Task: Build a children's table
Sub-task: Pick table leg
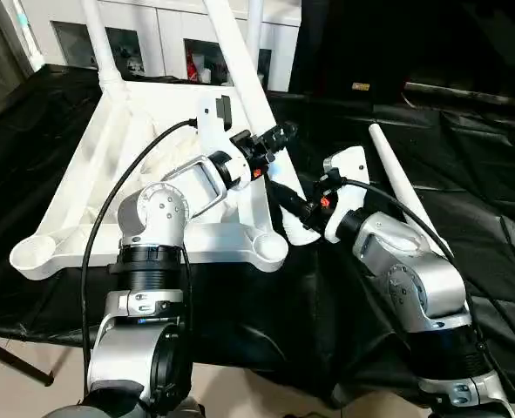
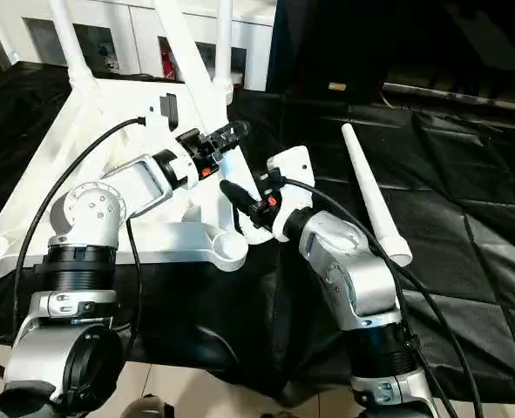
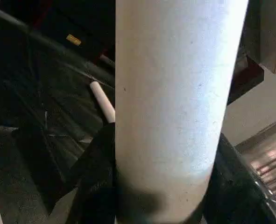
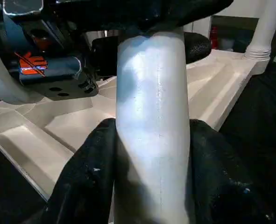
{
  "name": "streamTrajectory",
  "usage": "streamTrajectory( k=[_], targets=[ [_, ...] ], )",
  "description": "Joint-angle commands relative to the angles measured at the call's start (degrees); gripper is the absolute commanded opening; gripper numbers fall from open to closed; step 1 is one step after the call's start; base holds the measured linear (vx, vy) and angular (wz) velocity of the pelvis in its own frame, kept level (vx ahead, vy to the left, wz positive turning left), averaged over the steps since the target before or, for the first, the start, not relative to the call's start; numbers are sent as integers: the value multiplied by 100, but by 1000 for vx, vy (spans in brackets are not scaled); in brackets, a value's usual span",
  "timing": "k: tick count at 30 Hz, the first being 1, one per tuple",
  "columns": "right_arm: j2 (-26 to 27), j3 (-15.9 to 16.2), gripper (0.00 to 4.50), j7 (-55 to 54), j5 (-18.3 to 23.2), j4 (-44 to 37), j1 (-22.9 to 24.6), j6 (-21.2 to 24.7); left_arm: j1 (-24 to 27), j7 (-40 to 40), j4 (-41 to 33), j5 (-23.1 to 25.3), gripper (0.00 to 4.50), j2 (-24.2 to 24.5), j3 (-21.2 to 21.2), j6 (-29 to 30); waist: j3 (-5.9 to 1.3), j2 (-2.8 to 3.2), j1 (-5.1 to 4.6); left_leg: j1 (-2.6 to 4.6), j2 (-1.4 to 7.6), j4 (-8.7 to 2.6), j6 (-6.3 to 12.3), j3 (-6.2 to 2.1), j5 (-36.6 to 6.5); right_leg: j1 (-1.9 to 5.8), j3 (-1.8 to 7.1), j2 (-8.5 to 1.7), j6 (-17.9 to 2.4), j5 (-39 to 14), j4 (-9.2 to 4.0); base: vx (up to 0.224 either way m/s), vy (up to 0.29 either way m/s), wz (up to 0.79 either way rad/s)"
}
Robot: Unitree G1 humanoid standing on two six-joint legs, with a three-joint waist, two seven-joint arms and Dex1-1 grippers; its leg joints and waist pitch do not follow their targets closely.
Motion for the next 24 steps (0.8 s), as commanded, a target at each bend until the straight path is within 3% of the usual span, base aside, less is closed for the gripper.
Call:
streamTrajectory(
  k=[1, 2, 5, 10, 11, 12, 13, 17, 18, 19, 20, 24],
  targets=[
    [-83, 41, 186, -162, -174, 135, -104, 66, -81, -87, -237, -143, 193, -79, -115, 21, -543, 4, -7, 13, 94, -357, 46, -17, -522, 407, 332, -397, -665, -819, -413, 0, 0, 0],
    [-82, 35, 186, -189, -180, 148, -118, 76, -78, -110, -251, -139, 192, -68, -130, 22, -541, 6, -9, 16, 96, -359, 47, -17, -525, 401, 331, -395, -662, -835, -416, 0, 0, 0],
    [2, -173, 256, -26, 252, 118, -152, 408, -69, -251, -295, -77, 192, 29, -244, 26, -540, 0, -9, 22, 98, -361, 72, -16, -535, 404, 335, -400, -656, -865, -411, 0, 0, 0],
    [-196, -568, 297, 140, 742, 140, -326, 1113, -37, -779, -450, -46, 190, 325, -556, 138, -548, 11, -4, 28, 106, -361, 62, -15, -459, 405, 338, -397, -718, -684, -384, 0, 0, 0],
    [-538, -638, 301, 617, 1100, 69, -370, 1594, -44, -1106, -537, -66, 190, 516, -728, 241, -541, 9, -4, 30, 97, -360, 62, -13, -482, 405, 336, -390, -712, -707, -392, 0, 0, 0],
    [-538, -638, 302, 617, 1100, 69, -370, 1594, -44, -1106, -537, -66, 190, 516, -728, 241, -554, 10, 20, 46, 103, -356, 69, -14, -457, 422, 339, -385, -701, -674, -375, 0, 0, 0],
    [-974, -721, 302, 1117, 1561, -34, -464, 2368, -55, -1515, -644, -141, 190, 763, -937, 439, -541, 5, 18, 37, 96, -354, 78, -6, -451, 418, 343, -378, -712, -642, -379, 0, 0, 0],
    [-1416, -785, 302, 1607, 2056, -156, -574, 3019, -73, -1967, -789, -379, 190, 974, -1034, 693, -550, -25, 42, 1, 91, -334, 106, 0, -342, 440, 342, -402, -774, -597, -368, 0, 0, 0],
    [-1510, -820, 302, 1739, 2234, -177, -625, 3202, -81, -2142, -836, -453, 190, 1056, -1086, 756, -549, -49, 41, -14, 84, -334, 97, 4, -346, 451, 331, -403, -761, -737, -389, 0, 0, 0],
    [-1550, -841, 302, 1791, 2324, -186, -653, 3300, -85, -2233, -855, -478, 190, 1097, -1116, 778, -540, -36, 48, -19, 85, -336, 60, 4, -361, 442, 327, -412, -704, -947, -408, 0, 0, 0],
    [-1623, -857, 302, 1927, 2526, -198, -715, 3522, -100, -2420, -900, -539, 190, 1174, -1172, 829, -549, -44, 52, 4, 88, -334, 43, 4, -386, 436, 328, -420, -668, -1099, -416, 0, 0, 0],
    [-1740, -762, 302, 2092, 2694, -224, -770, 3730, -157, -2551, -920, -706, 190, 1176, -1109, 944, -544, -39, 57, 3, 97, -329, -6, 11, -398, 408, 323, -411, -649, -1201, -428, 0, 0, 0]
  ],
)
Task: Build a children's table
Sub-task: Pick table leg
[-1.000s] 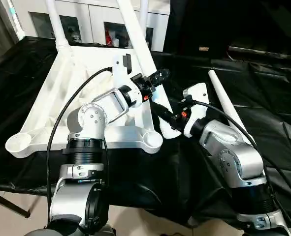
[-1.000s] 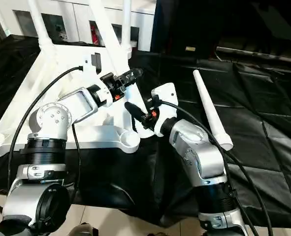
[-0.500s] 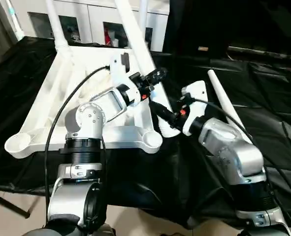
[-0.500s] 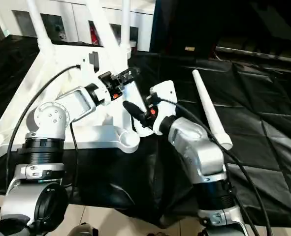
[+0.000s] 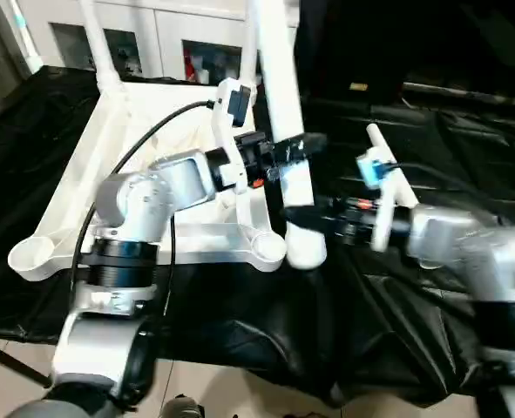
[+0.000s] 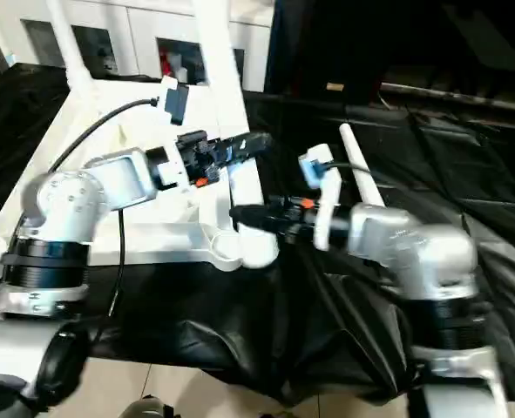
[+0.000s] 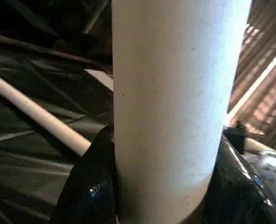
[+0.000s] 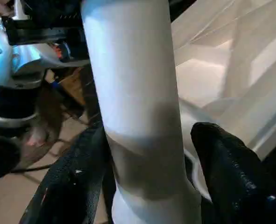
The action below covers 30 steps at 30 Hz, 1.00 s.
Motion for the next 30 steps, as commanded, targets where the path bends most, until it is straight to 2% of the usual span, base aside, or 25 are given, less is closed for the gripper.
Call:
streamTrajectory(
  k=[1, 10, 16, 17, 19, 22, 23, 24, 25, 27, 28, 30],
  targets=[
    [-69, -26, 302, 60, 183, -122, -128, 232, -169, -172, -184, -190, 190, 3, -26, 92, -542, -45, 35, 10, 99, -336, -25, 0, -414, 406, 319, -408, -650, -1237, -438, 0, 0, 0],
    [-150, 195, 230, 90, 175, -166, -75, 341, -159, -239, -239, -326, 190, -31, 21, 150, -553, -56, 66, 1, 103, -337, -101, -4, -390, 402, 320, -408, -553, -1218, -440, 0, 0, 0],
    [-145, 235, 206, 23, 92, -167, -66, 242, -166, -257, -227, -333, 189, -24, 5, 140, -557, -47, 90, 1, 100, -339, -129, -7, -406, 406, 319, -410, -517, -1238, -438, 0, 0, 0],
    [-139, 261, 206, -3, 32, -172, -60, 155, -167, -255, -227, -333, 189, -21, -4, 138, -557, -43, 93, 5, 103, -339, -127, -8, -394, 399, 321, -407, -521, -1213, -434, 0, 0, 0],
    [5, 223, 271, -225, -90, -77, -83, 15, -174, -152, -211, -264, 189, -39, -9, 84, -557, -39, 92, 3, 104, -340, -147, -9, -389, 395, 320, -408, -548, -1163, -428, 0, 0, 0],
    [144, 146, 282, -406, -120, -40, -89, -59, -211, 128, -129, -43, 189, -92, -2, -110, -564, -27, 96, 12, 101, -340, -161, -7, -419, 396, 318, -410, -578, -1177, -428, 0, 0, 0],
    [314, 203, 290, -844, -439, -155, -40, -375, -251, 536, -39, 313, 189, -132, -34, -390, -558, -35, 92, 10, 109, -344, -163, -7, -429, 390, 323, -408, -575, -1168, -434, 0, 0, 0],
    [314, 203, 295, -844, -439, -155, -40, -375, -251, 536, -39, 313, 189, -132, -34, -390, -548, -34, 84, -2, 115, -352, -228, -20, -434, 375, 322, -402, -488, -1209, -439, 0, 0, 0],
    [438, 331, 295, -1211, -792, -205, 4, -720, -269, 841, -19, 517, 189, -185, -36, -551, -558, -39, 93, 15, 116, -356, -260, -20, -444, 386, 322, -421, -435, -1267, -444, 0, 0, 0],
    [507, 355, 295, -1360, -902, -198, 14, -831, -271, 1000, -43, 580, 189, -223, -18, -584, -565, -19, 97, 21, 106, -355, -292, -19, -455, 392, 326, -417, -397, -1263, -432, 0, 0, 0],
    [664, 319, 295, -1641, -1012, -157, 18, -937, -253, 1191, -133, 680, 189, -270, -37, -633, -558, -40, 84, 9, 109, -359, -285, -21, -449, 385, 326, -409, -394, -1195, -428, 0, 0, 0],
    [794, 292, 295, -1868, -1084, -114, 17, -1001, -229, 1334, -234, 766, 189, -307, -72, -668, -564, -28, 80, 18, 107, -360, -277, -20, -448, 382, 324, -407, -421, -1138, -417, 0, 0, 0]
  ],
)
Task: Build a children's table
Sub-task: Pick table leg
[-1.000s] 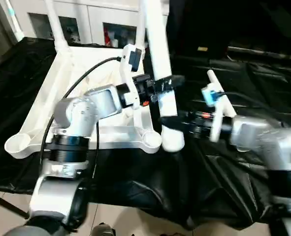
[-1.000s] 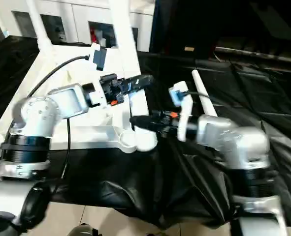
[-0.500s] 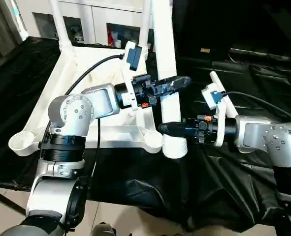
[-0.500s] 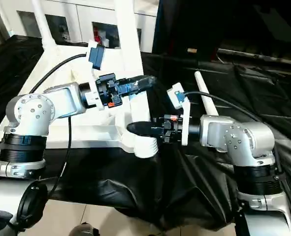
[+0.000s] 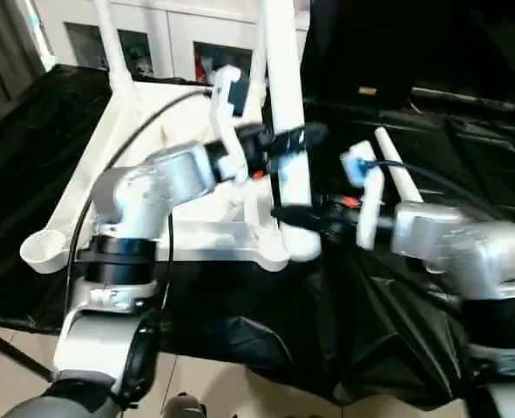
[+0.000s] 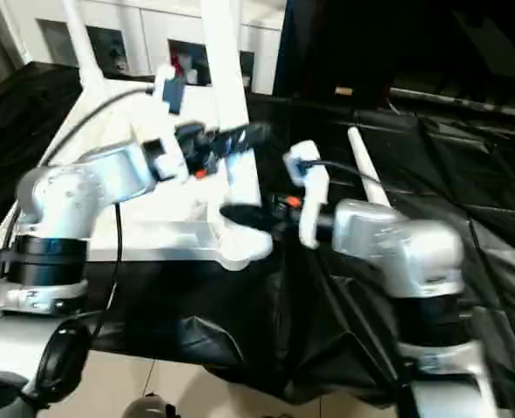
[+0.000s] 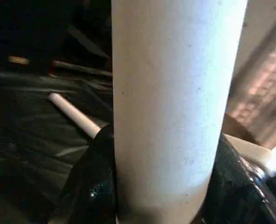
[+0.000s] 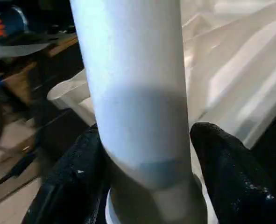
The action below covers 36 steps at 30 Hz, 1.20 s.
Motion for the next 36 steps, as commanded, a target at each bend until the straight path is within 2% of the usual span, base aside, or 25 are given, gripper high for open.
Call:
streamTrajectory(
  k=[1, 2, 3, 5, 7, 9, 10, 14, 16, 19, 20, 21, 23, 24, 26, 28, 32, 33, 34, 36],
  targets=[
    [36, -44, 295, -352, -210, -5, 52, -138, -84, 230, -209, 120, 189, -79, -82, -38, -558, -14, -25, 11, 107, -361, -266, -18, -440, 389, 324, -402, -477, -1056, -399, 0, 0, 0],
    [57, -7, 295, -389, -254, -11, 66, -186, -76, 301, -264, 166, 189, -90, -111, -35, -560, -39, -26, 9, 108, -359, -258, -12, -420, 392, 328, -401, -479, -1005, -402, 0, 0, 0],
    [70, 18, 295, -411, -284, -18, 77, -222, -71, 345, -300, 202, 189, -93, -135, -34, -551, -22, -24, 17, 109, -362, -247, -13, -427, 384, 331, -401, -498, -967, -397, 0, 0, 0],
    [131, 51, 295, -488, -353, -36, 97, -282, -62, 448, -364, 292, 189, -112, -185, -46, -550, -26, -28, 10, 105, -363, -232, -11, -442, 389, 332, -399, -483, -975, -396, 0, 0, 0],
    [181, 124, 261, -530, -460, -39, 124, -424, -63, 552, -396, 285, 189, -191, -146, -34, -544, -34, -26, 5, 99, -360, -232, -5, -482, 388, 332, -409, -442, -1084, -419, 0, 0, 0],
    [190, 160, 258, -520, -484, -33, 127, -459, -65, 558, -416, 268, 189, -194, -152, -15, -543, -40, -34, 8, 95, -362, -218, -6, -503, 390, 329, -402, -404, -1149, -426, 0, 0, 0],
    [200, 193, 237, -522, -509, -37, 136, -493, -58, 595, -448, 260, 189, -208, -149, 9, -538, -37, -42, 0, 94, -364, -216, -9, -508, 387, 329, -398, -375, -1175, -428, 0, 0, 0],
    [156, 258, 221, -450, -516, -35, 146, -555, -44, 633, -492, 231, 189, -221, -121, 70, -540, -36, -56, 3, 93, -361, -209, -11, -519, 384, 326, -395, -340, -1214, -431, 0, 0, 0],
    [102, 278, 203, -328, -511, -29, 171, -593, -27, 633, -541, 208, 189, -246, -108, 132, -540, -41, -65, 6, 97, -360, -201, -10, -514, 382, 327, -392, -365, -1166, -425, 0, 0, 0],
    [44, 293, 199, -217, -502, -21, 175, -633, -27, 598, -540, 192, 189, -233, -116, 151, -543, -47, -63, -1, 93, -353, -168, -7, -468, 389, 330, -391, -394, -1072, -416, 0, 0, 0],
    [1, 298, 197, -133, -485, -21, 181, -668, -20, 527, -555, 203, 245, -198, -160, 125, -543, -44, -61, -2, 88, -351, -162, -7, -469, 389, 329, -390, -394, -1069, -417, 0, 0, 0],
    [-57, 295, 196, 17, -445, -25, 193, -728, -7, 403, -581, 171, 259, -163, -200, 121, -542, -56, -63, 0, 90, -352, -151, -3, -472, 389, 331, -388, -401, -1073, -420, 0, 0, 0],
    [-225, 262, 196, 535, -247, -112, 255, -876, 40, 42, -682, -163, 259, -137, -135, 257, -543, -54, -48, -7, 88, -345, -131, 3, -491, 399, 330, -412, -420, -1142, -423, 0, 0, 0],
    [-225, 262, 195, 535, -247, -112, 255, -876, 40, 42, -682, -163, 281, -137, -135, 257, -544, -64, -41, -8, 92, -339, -102, 4, -503, 405, 329, -414, -464, -1139, -418, 0, 0, 0],
    [-520, 189, 194, 1391, 203, -351, 399, -932, 105, -486, -710, -599, 305, -113, 64, 285, -540, -64, -37, -6, 91, -332, -37, 12, -497, 404, 330, -405, -523, -1084, -419, 0, 0, 0],
    [-668, 153, 194, 1761, 417, -418, 461, -859, 152, -831, -713, -730, 303, -5, 96, 283, -534, -63, -22, -11, 94, -332, 73, 9, -518, 402, 322, -393, -587, -1107, -432, 0, 0, 0],
    [-892, 122, 193, 2217, 645, -423, 537, -741, 258, -1492, -992, -900, 303, 327, -127, 404, -526, -56, -38, 2, 103, -345, 33, 0, -614, 396, 311, -409, -561, -1459, -458, 0, 0, 0],
    [-917, 133, 193, 2257, 654, -425, 543, -734, 262, -1522, -1008, -913, 273, 344, -140, 415, -521, -50, -41, 8, 110, -344, 24, 2, -630, 383, 319, -404, -551, -1504, -464, 0, 0, 0],
    [-1124, 234, 193, 2584, 727, -452, 600, -671, 284, -1706, -1087, -963, 273, 476, -243, 472, -519, -45, -39, 17, 113, -346, 16, 2, -638, 380, 316, -401, -549, -1533, -469, 0, 0, 0],
    [-1216, 280, 193, 2721, 764, -465, 624, -641, 291, -1776, -1099, -965, 260, 535, -293, 482, -515, -45, -41, 10, 115, -347, 19, 1, -661, 376, 319, -395, -535, -1555, -470, 0, 0, 0]
  ],
)
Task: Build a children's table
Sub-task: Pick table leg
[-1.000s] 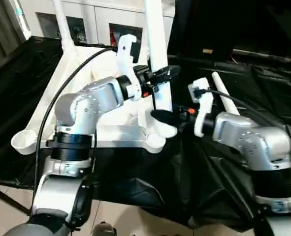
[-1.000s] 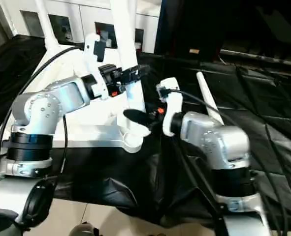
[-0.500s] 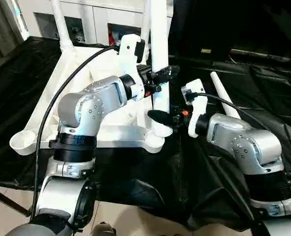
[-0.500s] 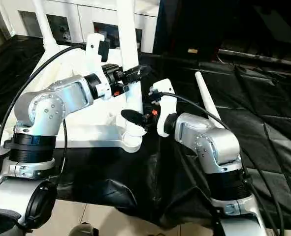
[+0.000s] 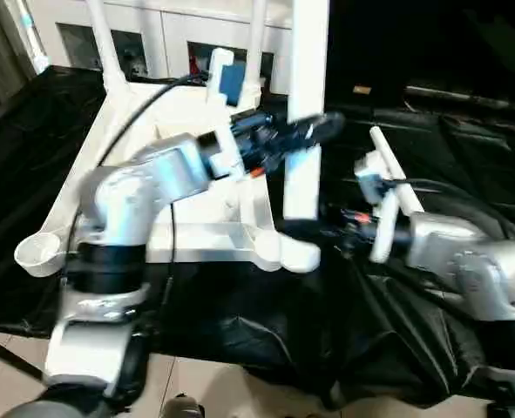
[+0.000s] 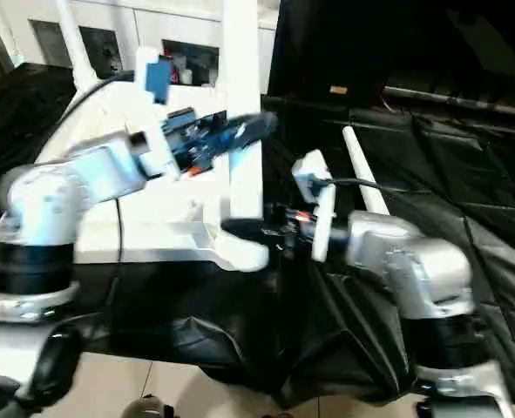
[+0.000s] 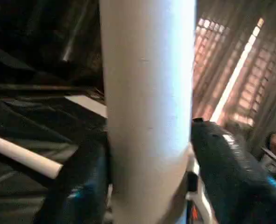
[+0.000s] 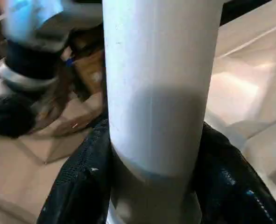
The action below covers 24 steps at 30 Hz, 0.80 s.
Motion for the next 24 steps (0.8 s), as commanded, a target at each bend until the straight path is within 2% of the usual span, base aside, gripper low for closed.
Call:
streamTrajectory(
  k=[1, 7, 24],
  targets=[
    [-165, 57, 193, 245, 151, -78, 29, 94, -11, -215, -144, -86, 248, 61, -198, 93, -515, -32, 7, 24, 111, -349, -4, -4, -697, 371, 311, -393, -532, -1634, -477, 0, 0, 0],
    [-264, 56, 193, 353, 176, 41, -4, 151, 115, -457, -248, -222, 192, 75, -296, 145, -520, -46, 20, 7, 111, -341, -42, -6, -692, 374, 307, -401, -565, -1650, -472, 0, 0, 0],
    [-296, 131, 193, 347, -53, 187, -54, -103, -71, -143, 85, -229, 185, -130, -52, 43, -534, -40, 66, 5, 105, -329, -36, -3, -666, 371, 304, -394, -530, -1625, -478, 0, 0, 0]
  ],
)
